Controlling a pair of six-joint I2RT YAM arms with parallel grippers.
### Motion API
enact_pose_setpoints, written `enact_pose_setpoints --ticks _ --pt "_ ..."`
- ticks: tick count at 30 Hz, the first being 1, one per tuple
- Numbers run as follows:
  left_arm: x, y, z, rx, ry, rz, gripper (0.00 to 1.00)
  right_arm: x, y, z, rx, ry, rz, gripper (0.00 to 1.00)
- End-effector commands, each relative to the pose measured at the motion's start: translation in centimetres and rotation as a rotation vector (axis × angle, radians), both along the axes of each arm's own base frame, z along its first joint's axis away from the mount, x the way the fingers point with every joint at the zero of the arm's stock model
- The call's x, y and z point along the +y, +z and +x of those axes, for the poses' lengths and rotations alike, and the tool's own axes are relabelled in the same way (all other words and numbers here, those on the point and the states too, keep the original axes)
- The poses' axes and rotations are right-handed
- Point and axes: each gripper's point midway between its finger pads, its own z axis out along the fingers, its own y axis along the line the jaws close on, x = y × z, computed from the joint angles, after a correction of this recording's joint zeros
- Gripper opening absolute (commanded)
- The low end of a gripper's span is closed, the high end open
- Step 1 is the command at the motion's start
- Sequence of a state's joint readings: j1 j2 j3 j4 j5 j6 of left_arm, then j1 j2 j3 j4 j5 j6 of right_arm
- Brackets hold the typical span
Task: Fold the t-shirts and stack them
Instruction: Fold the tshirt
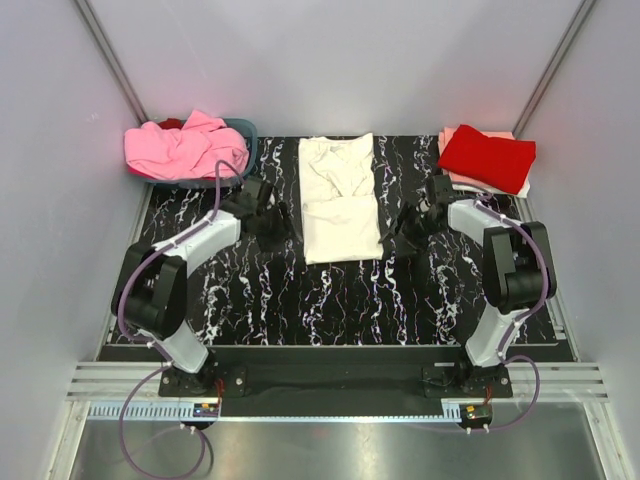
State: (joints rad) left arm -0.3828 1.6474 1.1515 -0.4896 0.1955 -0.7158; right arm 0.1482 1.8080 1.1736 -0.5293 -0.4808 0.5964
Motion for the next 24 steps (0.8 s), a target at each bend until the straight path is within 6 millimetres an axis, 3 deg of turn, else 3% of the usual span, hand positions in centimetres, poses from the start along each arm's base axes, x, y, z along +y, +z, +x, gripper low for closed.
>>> enact_pose_setpoints --ticks 1,8,12,17,24 --pt "-1.3 0.4 -0.7 -0.07 0.015 -0.093 0.61 2.0 0.0 -0.8 -0.047 0.039 0.067 0.68" --pt "-2.4 -1.5 -2.8 -0.063 0.013 -0.135 0.61 2.7 -3.3 -1.2 0.003 0.054 0.067 0.64" --pt "-2.9 -2.5 -3.5 -0.052 0.007 -0.125 0.61 2.6 -3.5 -0.6 0.004 0.04 0.051 0.61" --pt "-3.3 -3.9 -3.5 -0.036 0.018 -0.141 0.58 2.5 -3.8 -0.2 0.01 0.02 0.039 0.42" --pt "-3.9 -5.7 -3.3 -0.001 0.019 -0.141 0.55 2.7 -4.0 0.3 -0.001 0.023 0.033 0.33"
